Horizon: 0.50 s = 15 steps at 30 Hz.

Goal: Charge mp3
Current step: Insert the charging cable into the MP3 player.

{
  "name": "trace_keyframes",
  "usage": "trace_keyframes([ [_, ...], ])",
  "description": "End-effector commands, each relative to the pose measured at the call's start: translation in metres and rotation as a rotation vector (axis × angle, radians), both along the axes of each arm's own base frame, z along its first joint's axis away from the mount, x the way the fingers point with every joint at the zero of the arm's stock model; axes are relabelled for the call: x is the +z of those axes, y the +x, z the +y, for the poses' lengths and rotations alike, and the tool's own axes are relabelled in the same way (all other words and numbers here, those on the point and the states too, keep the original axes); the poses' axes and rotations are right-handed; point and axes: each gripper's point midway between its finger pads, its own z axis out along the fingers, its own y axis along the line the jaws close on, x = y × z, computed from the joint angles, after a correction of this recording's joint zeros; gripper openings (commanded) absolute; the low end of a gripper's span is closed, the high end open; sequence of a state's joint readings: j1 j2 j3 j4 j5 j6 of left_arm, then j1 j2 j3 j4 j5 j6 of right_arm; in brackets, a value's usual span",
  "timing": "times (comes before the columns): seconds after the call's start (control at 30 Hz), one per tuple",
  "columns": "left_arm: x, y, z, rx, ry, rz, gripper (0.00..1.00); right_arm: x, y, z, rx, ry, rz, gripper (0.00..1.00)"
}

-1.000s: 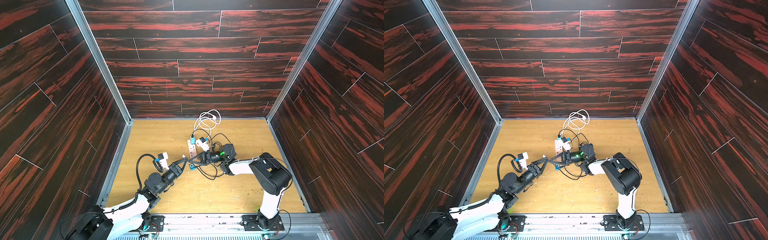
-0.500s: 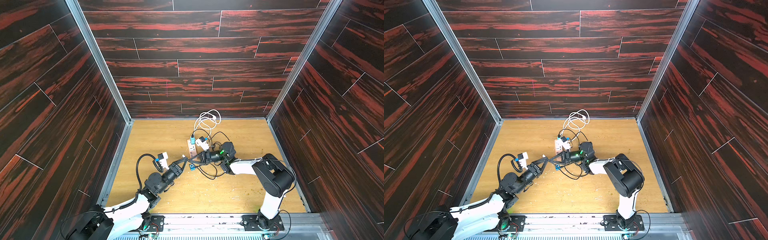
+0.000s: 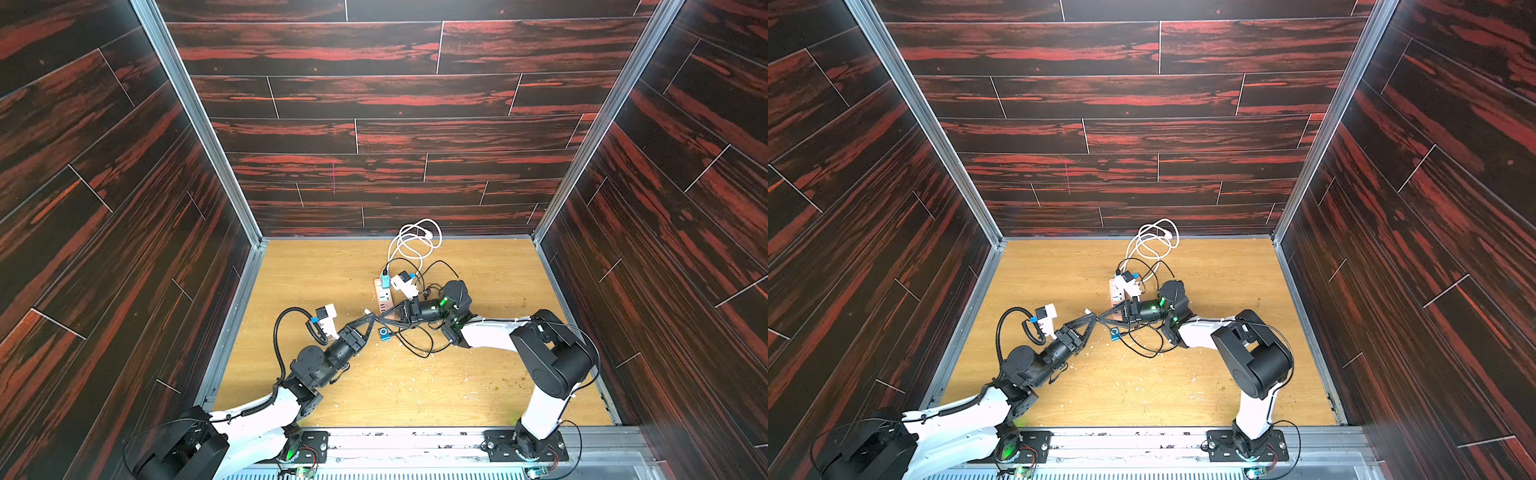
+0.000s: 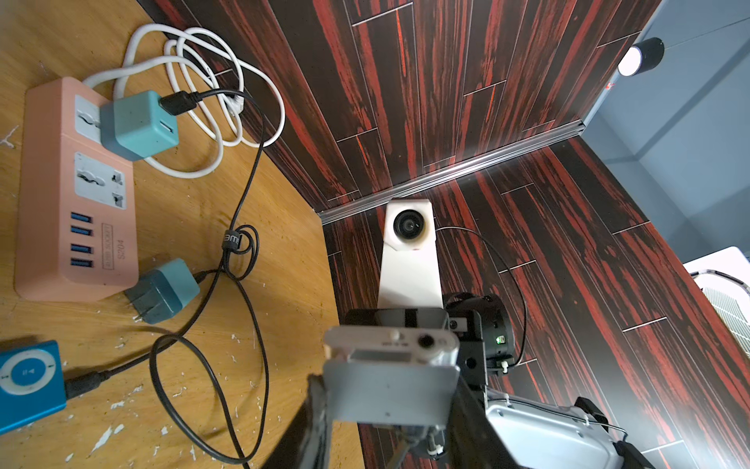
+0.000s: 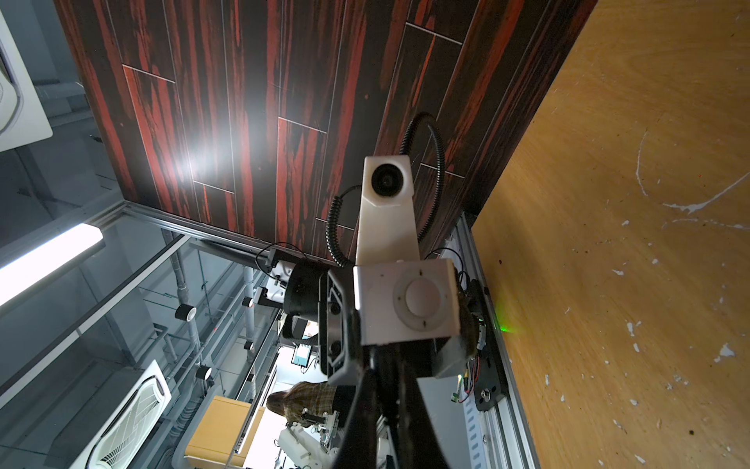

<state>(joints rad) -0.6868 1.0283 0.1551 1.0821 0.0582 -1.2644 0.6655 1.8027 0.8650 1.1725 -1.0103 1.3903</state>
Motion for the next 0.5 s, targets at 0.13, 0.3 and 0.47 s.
trace_keyframes([
  [0.13, -0.0116, -0.0471, -0.0445, -0.303, 0.069, -0.005, 0.0, 0.0341, 0.0448, 0.0072, -0.219, 0.065, -0.066, 0.0],
  [0.3, -0.0123, -0.0478, -0.0449, -0.306, 0.07, -0.001, 0.0, 0.0348, 0.0454, 0.0069, -0.22, 0.049, -0.106, 0.06],
  [0.47, -0.0197, -0.0455, -0.0421, -0.285, 0.101, 0.034, 0.0, 0.0305, 0.0449, 0.0006, -0.24, 0.006, -0.152, 0.26],
])
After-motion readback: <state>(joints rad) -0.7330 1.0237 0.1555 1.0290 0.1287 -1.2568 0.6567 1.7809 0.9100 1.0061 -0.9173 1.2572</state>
